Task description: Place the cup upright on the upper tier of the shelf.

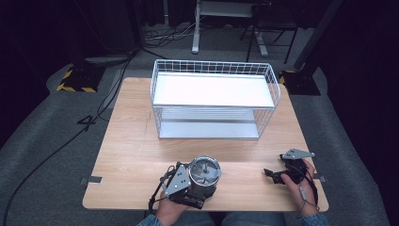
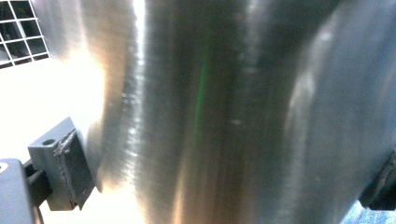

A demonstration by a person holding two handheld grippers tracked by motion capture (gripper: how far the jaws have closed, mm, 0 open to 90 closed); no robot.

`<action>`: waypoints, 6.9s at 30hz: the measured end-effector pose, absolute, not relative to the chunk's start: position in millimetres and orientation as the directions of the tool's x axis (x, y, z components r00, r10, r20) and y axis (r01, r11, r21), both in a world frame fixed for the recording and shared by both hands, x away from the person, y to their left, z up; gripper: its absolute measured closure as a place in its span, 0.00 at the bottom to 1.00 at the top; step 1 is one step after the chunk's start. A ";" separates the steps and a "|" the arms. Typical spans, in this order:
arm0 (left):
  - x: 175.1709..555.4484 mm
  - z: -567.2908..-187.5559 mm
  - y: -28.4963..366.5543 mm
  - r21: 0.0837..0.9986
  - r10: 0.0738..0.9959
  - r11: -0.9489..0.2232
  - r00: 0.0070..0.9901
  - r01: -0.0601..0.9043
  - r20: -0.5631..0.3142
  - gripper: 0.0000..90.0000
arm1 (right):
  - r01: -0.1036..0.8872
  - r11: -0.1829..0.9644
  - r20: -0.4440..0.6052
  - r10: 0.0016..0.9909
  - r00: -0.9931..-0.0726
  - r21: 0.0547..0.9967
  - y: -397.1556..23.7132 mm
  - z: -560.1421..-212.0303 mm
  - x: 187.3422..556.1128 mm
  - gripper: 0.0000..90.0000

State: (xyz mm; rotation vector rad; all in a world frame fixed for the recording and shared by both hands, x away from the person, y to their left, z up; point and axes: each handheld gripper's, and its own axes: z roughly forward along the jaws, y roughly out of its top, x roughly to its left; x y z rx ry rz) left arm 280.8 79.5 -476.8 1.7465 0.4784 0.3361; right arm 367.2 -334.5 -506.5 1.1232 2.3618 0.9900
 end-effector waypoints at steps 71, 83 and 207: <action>375.0 -275.3 89.1 0.979 0.550 -0.102 0.830 0.177 -0.093 0.04 | 0.544 0.436 -0.002 0.782 -0.623 0.717 -335.0 -506.4 367.5 0.03; 404.7 -244.4 80.9 0.984 0.598 -0.100 0.800 0.145 -0.057 0.04 | 0.538 0.438 -0.012 0.783 -0.622 0.720 -334.7 -506.6 367.1 0.03; 505.8 -262.5 50.5 0.983 0.761 -0.113 0.649 0.145 -0.008 0.00 | 0.537 0.437 -0.009 0.781 -0.624 0.722 -334.2 -506.2 366.5 0.04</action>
